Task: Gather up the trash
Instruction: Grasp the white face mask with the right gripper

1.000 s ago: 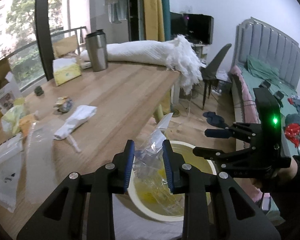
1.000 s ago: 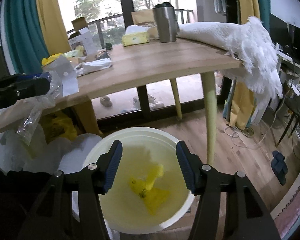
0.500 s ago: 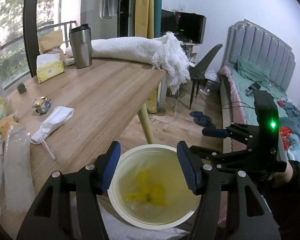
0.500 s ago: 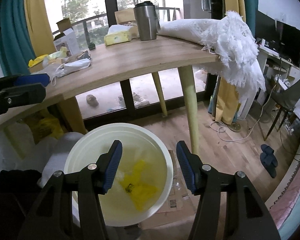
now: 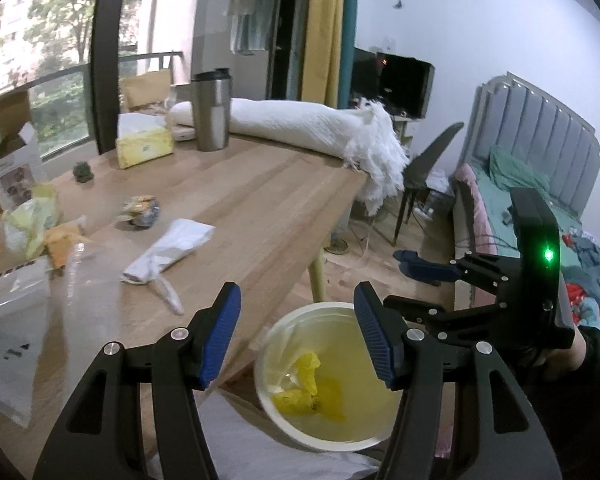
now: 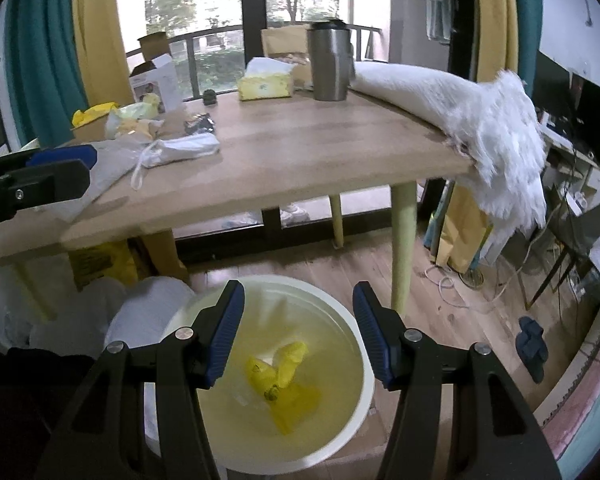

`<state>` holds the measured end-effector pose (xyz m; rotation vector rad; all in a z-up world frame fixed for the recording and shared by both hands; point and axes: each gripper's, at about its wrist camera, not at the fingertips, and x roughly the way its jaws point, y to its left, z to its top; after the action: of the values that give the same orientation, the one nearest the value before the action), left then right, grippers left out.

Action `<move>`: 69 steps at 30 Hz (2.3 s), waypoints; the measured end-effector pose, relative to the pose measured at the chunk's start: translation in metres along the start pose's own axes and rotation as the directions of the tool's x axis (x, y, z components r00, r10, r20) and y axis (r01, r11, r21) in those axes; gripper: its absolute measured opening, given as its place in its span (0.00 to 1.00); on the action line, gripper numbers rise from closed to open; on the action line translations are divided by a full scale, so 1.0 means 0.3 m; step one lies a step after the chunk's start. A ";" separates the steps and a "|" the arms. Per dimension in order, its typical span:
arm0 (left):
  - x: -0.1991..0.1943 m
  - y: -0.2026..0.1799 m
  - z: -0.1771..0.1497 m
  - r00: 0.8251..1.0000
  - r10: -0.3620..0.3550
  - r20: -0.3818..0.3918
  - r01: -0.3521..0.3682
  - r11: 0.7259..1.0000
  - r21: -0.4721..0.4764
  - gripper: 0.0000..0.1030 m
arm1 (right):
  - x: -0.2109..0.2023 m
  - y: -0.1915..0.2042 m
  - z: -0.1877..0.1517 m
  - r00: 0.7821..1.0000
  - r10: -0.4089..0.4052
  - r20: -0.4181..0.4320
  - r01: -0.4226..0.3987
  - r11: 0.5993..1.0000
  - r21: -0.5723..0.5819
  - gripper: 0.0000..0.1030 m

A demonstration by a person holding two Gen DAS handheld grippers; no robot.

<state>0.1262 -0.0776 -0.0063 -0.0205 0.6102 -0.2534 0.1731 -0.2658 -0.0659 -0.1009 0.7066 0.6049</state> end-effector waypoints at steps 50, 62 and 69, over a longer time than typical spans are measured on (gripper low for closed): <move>-0.161 0.637 -0.032 0.980 0.196 0.029 -0.181 0.947 -0.264 0.60 | 0.360 0.455 0.474 0.994 0.077 -0.078 -0.092 0.971 -0.222 0.67; -0.139 0.673 -0.039 0.981 0.192 0.005 -0.181 0.936 -0.301 0.60 | 0.495 0.451 0.462 0.986 0.050 -0.158 -0.083 0.974 -0.209 0.68; -0.103 0.625 -0.027 0.986 0.165 -0.006 -0.160 0.946 -0.283 0.60 | 0.488 0.431 0.447 0.986 0.091 -0.136 -0.116 0.975 -0.191 0.45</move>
<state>0.1402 0.1120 -0.0129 -0.2477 0.6225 -0.0040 0.2669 -0.0496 -0.0424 -0.2912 0.7768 0.7739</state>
